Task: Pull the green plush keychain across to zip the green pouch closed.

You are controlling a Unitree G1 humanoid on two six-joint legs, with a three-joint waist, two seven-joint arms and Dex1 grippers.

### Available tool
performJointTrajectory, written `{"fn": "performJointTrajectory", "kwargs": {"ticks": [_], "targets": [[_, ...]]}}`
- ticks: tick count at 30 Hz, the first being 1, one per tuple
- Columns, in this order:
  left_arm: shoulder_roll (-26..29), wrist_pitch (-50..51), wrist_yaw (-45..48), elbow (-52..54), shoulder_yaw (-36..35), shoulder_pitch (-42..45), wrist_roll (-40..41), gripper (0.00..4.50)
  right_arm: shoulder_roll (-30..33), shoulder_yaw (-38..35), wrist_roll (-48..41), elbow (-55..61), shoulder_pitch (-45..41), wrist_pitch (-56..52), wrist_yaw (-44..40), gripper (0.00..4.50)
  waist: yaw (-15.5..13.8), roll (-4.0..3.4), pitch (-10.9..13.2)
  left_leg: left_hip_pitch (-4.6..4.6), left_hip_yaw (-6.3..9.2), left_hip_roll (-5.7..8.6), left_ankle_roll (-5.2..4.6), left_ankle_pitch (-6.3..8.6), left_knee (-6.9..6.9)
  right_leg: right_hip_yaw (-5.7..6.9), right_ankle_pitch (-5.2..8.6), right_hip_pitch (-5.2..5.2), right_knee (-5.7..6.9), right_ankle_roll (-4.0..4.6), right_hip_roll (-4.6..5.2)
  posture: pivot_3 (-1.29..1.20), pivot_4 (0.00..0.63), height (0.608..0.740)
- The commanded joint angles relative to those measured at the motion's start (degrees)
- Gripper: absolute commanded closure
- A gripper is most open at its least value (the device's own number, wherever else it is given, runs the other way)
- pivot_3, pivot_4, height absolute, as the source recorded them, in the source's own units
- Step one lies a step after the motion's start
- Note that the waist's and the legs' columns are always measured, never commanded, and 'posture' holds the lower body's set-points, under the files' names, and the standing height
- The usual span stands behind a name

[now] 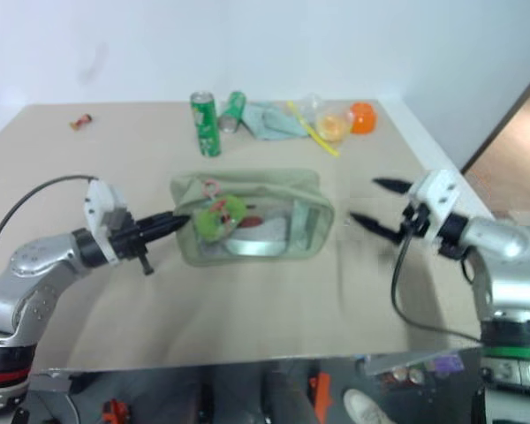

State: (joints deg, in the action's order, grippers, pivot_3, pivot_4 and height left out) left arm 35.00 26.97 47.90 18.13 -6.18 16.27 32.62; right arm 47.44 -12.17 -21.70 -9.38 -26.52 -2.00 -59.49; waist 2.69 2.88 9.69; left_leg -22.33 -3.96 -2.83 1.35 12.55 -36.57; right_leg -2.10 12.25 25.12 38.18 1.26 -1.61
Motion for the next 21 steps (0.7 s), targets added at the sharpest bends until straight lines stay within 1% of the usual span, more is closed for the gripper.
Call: {"fn": "performJointTrajectory", "kwargs": {"ticks": [1, 5, 7, 9, 15, 21], "targets": [[0.46, 1.52, -0.04, 4.41, -0.59, -0.06, 2.29, 4.5, -1.67, 0.93, -5.85, 12.02, -7.78, -7.45, 3.12, 0.42, 0.05, -0.01, 0.01, 0.01, 0.01, -0.07, 0.0, 0.0, 0.0, 0.02, 0.0, 0.01, 0.0, 0.01, -0.06, 0.0, 0.15, 0.74], [0.4, 2.45, -0.26, 5.39, -0.49, -0.37, 2.64, 4.5, -8.57, 5.44, -11.51, 22.71, -11.1, -16.25, 8.43, 0.42, -0.08, 0.01, -0.01, -0.01, 0.2, -0.23, 0.01, 0.0, 0.05, 0.23, 0.04, -0.01, 0.01, 0.08, -0.21, 0.0, 0.15, 0.74], [0.25, 2.68, -0.54, 5.8, -0.4, -0.56, 2.66, 4.5, -11.5, 8.41, -13.34, 27.55, -10.51, -19.27, 9.59, 0.42, -0.18, 0.01, 0.0, -0.07, 0.23, -0.31, 0.02, 0.0, 0.05, 0.29, 0.06, 0.0, 0.01, 0.12, -0.19, 0.0, 0.15, 0.74], [0.01, 2.89, -0.85, 6.23, -0.26, -0.7, 2.63, 4.5, -13.23, 10.31, -14.15, 29.97, -9.33, -21.02, 9.57, 0.42, -0.33, 0.0, 0.0, -0.18, 0.23, -0.36, 0.02, -0.01, 0.04, 0.31, 0.06, 0.07, 0.0, 0.12, -0.09, 0.0, 0.15, 0.74], [-0.38, 2.98, -1.83, 7.18, -0.08, -1.53, 2.42, 4.5, -14.48, 11.65, -15.12, 29.31, -8.33, -23.34, 8.07, 0.42, -0.52, 0.01, 0.0, -0.34, 0.13, 0.01, -0.03, 0.03, -0.06, 0.2, 0.1, 0.12, -0.05, -0.13, 0.36, 0.0, 0.15, 0.74], [-0.69, 2.75, -3.0, 7.34, 0.13, -1.63, 2.21, 4.5, -15.59, 14.07, -13.46, 28.4, -7.02, -22.85, 6.3, 0.42, -0.53, 0.01, 0.0, -0.32, 0.24, -0.03, -0.05, 0.02, -0.07, 0.3, 0.1, 0.1, -0.04, -0.11, 0.25, 0.0, 0.15, 0.74]]}}
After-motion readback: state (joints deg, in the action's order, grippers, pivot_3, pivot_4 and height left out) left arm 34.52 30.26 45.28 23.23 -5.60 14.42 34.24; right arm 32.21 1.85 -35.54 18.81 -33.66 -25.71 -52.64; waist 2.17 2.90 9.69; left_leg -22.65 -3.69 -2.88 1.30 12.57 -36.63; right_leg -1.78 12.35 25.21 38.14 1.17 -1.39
